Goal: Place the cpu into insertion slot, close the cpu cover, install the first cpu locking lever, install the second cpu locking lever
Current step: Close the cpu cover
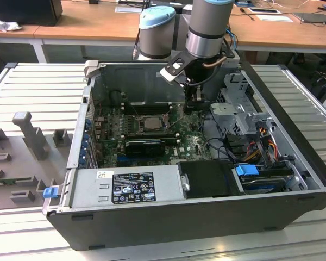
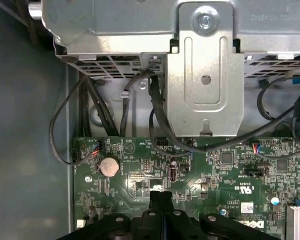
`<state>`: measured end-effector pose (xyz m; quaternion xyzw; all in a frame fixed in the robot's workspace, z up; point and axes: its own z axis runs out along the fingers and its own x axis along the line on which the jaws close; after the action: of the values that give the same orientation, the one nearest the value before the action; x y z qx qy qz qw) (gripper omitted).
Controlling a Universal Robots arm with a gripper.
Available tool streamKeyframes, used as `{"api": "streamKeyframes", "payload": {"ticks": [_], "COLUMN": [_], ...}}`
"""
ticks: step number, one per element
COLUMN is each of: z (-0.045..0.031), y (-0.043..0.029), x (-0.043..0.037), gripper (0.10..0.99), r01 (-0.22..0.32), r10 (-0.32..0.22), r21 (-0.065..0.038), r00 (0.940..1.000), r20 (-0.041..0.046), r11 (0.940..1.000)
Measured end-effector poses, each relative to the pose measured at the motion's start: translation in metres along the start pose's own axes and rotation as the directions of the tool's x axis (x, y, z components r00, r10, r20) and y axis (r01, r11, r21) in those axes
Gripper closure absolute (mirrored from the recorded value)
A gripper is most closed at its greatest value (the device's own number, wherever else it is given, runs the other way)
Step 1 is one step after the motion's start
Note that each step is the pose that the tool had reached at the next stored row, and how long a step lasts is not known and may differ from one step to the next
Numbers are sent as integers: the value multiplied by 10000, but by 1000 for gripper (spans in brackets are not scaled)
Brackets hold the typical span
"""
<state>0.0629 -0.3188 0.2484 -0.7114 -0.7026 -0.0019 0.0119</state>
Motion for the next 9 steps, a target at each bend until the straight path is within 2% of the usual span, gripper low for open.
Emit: {"api": "streamKeyframes", "payload": {"ticks": [5,9], "z": [2,3], "y": [-167,-231], "x": [-3,-4], "gripper": [980,980], "r01": [-1,-1], "r10": [1,1], "r21": [0,0], "r00": [10000,10000], "r20": [2,1], "r11": [10000,10000]}}
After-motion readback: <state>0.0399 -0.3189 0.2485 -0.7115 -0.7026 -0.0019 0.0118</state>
